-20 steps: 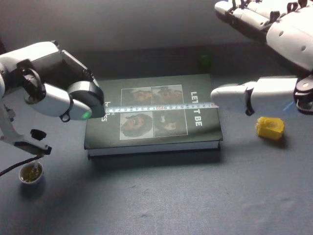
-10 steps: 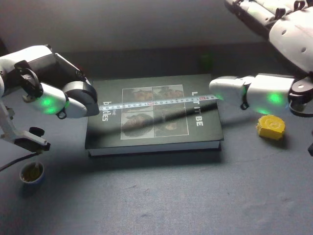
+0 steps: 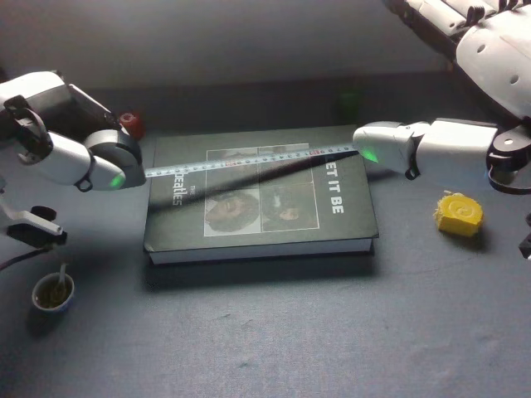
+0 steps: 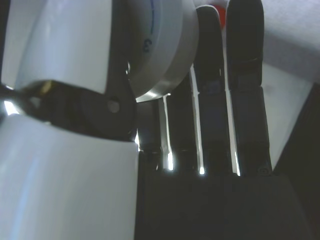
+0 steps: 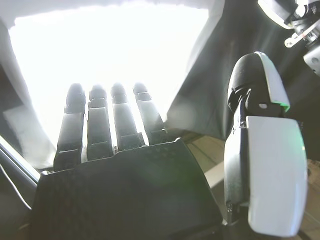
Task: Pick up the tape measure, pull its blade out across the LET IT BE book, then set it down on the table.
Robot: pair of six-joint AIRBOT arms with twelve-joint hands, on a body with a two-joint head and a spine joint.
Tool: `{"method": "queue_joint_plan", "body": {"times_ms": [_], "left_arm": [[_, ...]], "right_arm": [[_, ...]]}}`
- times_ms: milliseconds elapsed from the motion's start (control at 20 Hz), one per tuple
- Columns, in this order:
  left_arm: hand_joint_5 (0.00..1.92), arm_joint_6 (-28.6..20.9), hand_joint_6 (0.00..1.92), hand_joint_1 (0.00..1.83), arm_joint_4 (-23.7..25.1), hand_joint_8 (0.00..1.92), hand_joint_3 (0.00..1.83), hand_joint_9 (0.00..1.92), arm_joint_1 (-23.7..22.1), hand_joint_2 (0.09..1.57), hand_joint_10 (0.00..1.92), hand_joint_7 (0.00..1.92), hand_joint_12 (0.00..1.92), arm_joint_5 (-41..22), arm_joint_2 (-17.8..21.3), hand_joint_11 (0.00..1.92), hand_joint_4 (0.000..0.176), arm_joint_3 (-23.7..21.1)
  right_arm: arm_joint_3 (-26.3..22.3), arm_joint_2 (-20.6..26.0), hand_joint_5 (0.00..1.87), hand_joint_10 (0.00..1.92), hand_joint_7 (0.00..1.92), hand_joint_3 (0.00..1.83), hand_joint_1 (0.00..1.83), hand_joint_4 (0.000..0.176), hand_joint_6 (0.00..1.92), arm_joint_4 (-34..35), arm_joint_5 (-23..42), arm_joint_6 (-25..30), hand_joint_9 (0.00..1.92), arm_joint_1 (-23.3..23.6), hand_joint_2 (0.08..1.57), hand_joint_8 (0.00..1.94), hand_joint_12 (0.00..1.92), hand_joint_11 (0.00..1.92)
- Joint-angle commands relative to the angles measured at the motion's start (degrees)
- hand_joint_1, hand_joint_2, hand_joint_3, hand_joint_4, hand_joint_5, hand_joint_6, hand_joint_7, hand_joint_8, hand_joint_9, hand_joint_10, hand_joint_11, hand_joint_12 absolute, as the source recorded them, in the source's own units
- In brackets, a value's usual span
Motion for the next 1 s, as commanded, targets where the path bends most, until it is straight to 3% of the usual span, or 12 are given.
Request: {"method": "queue_joint_plan", "body": {"times_ms": [0, 50, 150, 450, 600, 950], "left_arm": [[1.1, -0.57, 0.64, 1.39, 0.42, 0.88, 0.0, 0.95, -0.23, 1.07, 1.18, 1.05, 0.95, -4.34, 0.0, 0.91, 0.0, 0.7], [1.09, -0.57, 0.65, 1.39, 1.01, 0.87, 0.0, 0.95, -0.19, 1.07, 1.17, 1.06, 0.94, -4.33, -0.01, 0.89, 0.0, 1.06], [1.09, -0.59, 0.65, 1.39, 0.82, 0.88, 0.0, 0.96, 0.24, 1.07, 1.17, 1.04, 0.93, -4.28, 0.01, 0.88, 0.0, 1.45], [1.08, -0.62, 0.69, 1.39, 1.05, 0.87, 0.0, 0.97, 1.84, 1.07, 1.09, 1.08, 0.87, -3.16, 0.07, 0.9, 0.0, 2.26], [1.03, -0.61, 0.75, 1.39, 2.7, 0.83, 0.0, 0.97, 2.08, 1.07, 1.13, 1.09, 0.88, -0.47, -0.01, 0.9, 0.0, 3.33], [1.07, -0.59, 0.7, 1.39, 5.02, 0.88, 0.0, 0.97, 2.57, 1.08, 1.15, 1.04, 0.95, 0.95, -0.56, 0.91, 0.0, 4.97]], "right_arm": [[-0.05, 0.28, 0.0, 0.0, 0.0, 0.0, 0.23, 0.0, 0.0, -3.56, 5.23, 0.18, 0.0, 0.25, 1.04, 0.0, 0.13, 0.0], [-0.04, 0.28, 0.0, 0.0, 0.0, 0.0, 0.23, 0.0, 0.0, -3.57, 5.26, 0.16, 0.0, 0.19, 1.04, 0.0, 0.09, 0.0], [-0.04, 0.3, 0.0, 0.0, 0.0, 0.0, 0.23, 0.0, 0.0, -3.67, 5.27, 0.14, 0.0, -0.03, 1.04, 0.0, 0.19, 0.0], [-0.04, 0.38, 0.0, 0.0, 0.0, 0.0, 0.24, 0.0, 0.0, -4.03, 5.34, 0.13, 0.0, -0.27, 1.04, 0.0, 0.12, 0.0], [-0.04, 0.4, 0.0, 0.0, 0.0, 0.0, 0.25, 0.0, 0.0, -4.31, 5.31, 0.09, 0.0, -0.49, 1.04, 0.0, 0.12, 0.0], [-0.04, 0.5, 0.0, 0.0, 0.0, 0.0, 0.24, 0.0, 0.0, -5.04, 5.31, 0.09, 0.0, -0.82, 1.04, 0.0, 0.12, 0.0]]}}
